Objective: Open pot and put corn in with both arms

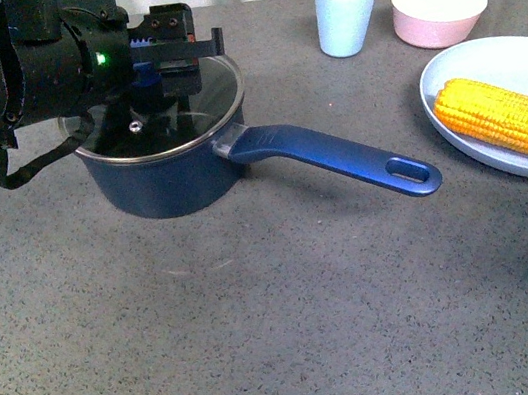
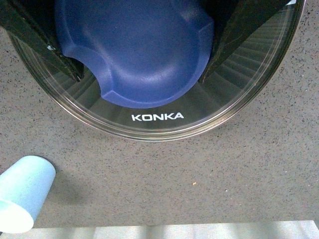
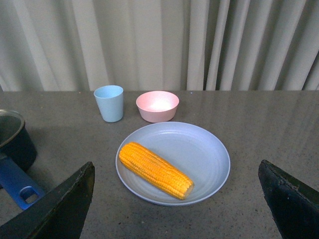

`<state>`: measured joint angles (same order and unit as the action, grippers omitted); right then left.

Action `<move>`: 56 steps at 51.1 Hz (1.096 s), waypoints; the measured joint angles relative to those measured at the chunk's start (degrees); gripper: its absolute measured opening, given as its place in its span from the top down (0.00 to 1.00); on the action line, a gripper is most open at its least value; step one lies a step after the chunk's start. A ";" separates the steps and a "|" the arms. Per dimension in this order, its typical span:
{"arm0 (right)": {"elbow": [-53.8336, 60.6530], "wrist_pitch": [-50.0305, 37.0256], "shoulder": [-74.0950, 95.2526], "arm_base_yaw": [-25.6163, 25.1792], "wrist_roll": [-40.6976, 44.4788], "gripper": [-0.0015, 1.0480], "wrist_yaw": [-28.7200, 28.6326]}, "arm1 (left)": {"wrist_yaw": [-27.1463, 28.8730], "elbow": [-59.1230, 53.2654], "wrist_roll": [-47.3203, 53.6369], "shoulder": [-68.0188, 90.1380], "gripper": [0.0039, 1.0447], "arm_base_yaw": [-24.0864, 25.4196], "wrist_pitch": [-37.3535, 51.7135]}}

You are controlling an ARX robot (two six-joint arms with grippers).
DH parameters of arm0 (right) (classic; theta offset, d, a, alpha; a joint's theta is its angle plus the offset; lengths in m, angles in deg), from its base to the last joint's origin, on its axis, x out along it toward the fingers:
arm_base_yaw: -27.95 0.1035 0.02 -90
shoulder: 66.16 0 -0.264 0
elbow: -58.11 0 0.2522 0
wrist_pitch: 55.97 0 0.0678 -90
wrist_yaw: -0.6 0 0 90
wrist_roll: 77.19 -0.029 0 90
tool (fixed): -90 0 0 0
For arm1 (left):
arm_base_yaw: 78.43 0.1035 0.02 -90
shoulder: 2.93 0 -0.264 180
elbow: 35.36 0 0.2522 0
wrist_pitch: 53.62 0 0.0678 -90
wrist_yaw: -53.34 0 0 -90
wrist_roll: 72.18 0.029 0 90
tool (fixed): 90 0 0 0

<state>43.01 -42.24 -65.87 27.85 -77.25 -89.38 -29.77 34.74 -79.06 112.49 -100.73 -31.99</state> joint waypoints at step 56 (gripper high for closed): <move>0.00 0.00 0.00 0.00 0.00 0.09 0.00 | 1.66 -18.97 -0.81 -8.33 0.43 24.26 12.50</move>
<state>43.01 -42.24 -65.87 27.85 -77.25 -89.38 -28.11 15.77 -79.86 104.16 -76.47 -19.48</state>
